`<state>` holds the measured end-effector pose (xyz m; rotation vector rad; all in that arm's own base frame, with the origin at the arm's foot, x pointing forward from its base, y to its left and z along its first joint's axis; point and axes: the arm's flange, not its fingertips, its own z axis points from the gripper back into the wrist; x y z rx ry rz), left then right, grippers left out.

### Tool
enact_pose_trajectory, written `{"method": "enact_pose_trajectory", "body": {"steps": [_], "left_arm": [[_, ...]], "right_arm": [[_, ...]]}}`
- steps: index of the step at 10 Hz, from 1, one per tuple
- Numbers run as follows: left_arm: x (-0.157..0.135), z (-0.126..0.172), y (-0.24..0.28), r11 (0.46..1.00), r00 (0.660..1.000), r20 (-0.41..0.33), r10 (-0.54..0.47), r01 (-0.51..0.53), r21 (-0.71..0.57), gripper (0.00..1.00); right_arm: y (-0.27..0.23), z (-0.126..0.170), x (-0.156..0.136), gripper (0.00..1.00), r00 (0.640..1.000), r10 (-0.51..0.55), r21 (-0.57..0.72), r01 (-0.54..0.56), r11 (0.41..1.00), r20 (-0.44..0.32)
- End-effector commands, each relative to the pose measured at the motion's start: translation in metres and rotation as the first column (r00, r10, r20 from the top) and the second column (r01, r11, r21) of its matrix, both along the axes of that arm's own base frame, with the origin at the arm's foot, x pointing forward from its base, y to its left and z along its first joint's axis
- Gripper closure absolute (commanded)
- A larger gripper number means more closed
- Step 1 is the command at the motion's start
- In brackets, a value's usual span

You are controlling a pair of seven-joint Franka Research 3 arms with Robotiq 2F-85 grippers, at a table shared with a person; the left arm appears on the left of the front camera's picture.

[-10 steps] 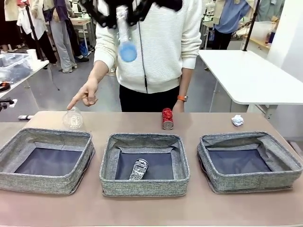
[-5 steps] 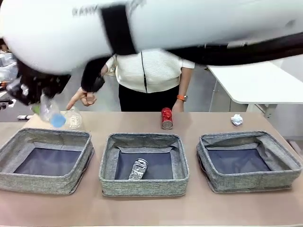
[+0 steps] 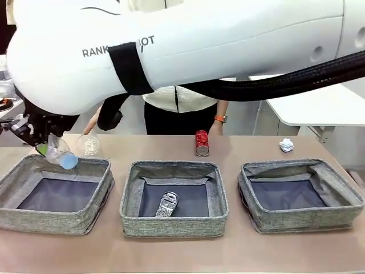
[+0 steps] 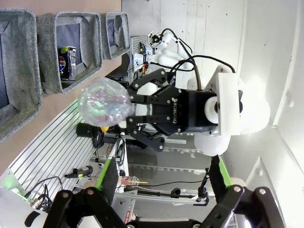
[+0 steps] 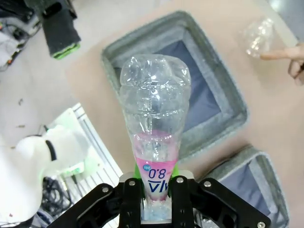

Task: Sort the waste into the appropriate baskets.
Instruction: Place the picked waste into the Fabric basket indicated by the person.

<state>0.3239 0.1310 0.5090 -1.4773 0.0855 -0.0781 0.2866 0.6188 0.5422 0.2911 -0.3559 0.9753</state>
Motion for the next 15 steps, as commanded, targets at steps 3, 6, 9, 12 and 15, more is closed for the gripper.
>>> {"method": "enact_pose_trajectory", "body": {"steps": [3,6,9,12,15], "left_arm": [[0.000,0.002,-0.001,1.000,1.000,0.011,0.007,-0.007,-0.008,0.00],[0.000,0.000,0.000,1.000,1.000,0.000,0.000,0.000,0.000,0.00],[-0.018,0.001,0.130,0.956,0.987,0.000,0.163,-0.159,0.245,0.00],[-0.032,-0.025,0.145,0.957,0.968,-0.067,0.243,-0.228,0.180,0.00],[-0.037,-0.033,0.160,0.952,0.963,-0.093,0.252,-0.229,0.205,0.00]], "right_arm": [[-0.008,-0.083,0.030,0.79,0.991,0.129,0.199,-0.121,0.973,-0.030],[-0.014,-0.099,0.032,0.79,0.996,0.072,0.173,-0.063,0.983,-0.044],[-0.015,-0.099,0.034,0.79,0.996,0.073,0.176,-0.063,0.982,-0.051],[-0.011,-0.105,0.037,0.79,0.999,0.036,0.173,-0.029,0.984,-0.034],[-0.016,-0.106,0.040,0.79,0.999,0.014,0.202,-0.008,0.979,-0.029]]}}
